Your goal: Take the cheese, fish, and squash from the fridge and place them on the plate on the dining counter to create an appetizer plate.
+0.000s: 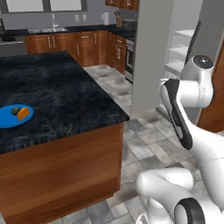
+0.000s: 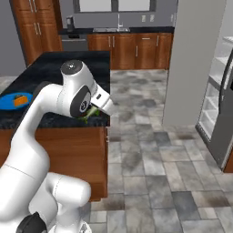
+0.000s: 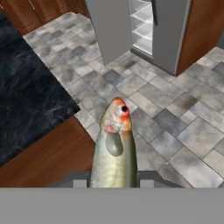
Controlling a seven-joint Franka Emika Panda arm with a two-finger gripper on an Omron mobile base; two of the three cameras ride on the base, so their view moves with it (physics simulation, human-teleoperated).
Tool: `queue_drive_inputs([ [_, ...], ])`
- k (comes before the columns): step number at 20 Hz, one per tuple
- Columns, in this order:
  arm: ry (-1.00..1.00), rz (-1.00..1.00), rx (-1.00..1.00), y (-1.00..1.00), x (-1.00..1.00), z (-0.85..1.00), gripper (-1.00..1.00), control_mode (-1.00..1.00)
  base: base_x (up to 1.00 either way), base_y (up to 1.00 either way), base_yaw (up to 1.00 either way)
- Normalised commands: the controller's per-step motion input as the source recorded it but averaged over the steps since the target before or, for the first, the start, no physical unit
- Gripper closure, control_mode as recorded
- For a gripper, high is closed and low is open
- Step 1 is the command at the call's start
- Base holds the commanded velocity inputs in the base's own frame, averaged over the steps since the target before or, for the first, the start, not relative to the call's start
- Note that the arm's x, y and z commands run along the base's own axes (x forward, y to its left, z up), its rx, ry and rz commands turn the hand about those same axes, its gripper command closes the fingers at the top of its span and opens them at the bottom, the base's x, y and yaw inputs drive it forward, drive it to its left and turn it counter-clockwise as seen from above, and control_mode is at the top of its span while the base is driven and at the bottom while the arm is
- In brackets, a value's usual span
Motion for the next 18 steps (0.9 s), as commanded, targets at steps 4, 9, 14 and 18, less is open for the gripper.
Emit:
queue_drive_inputs([
  [4,0.0,0.0,0.0,0.0,0.0,0.0,1.0,1.0,0.19,1.0,0.19],
  [9,0.0,0.0,0.0,0.0,0.0,0.0,1.0,1.0,0.42,1.0,0.25],
  [14,0.0,0.0,0.0,0.0,0.0,0.0,1.0,1.0,0.87,0.84,0.33],
  [18,0.0,0.0,0.0,0.0,0.0,0.0,1.0,1.0,0.89,0.49,0.37],
])
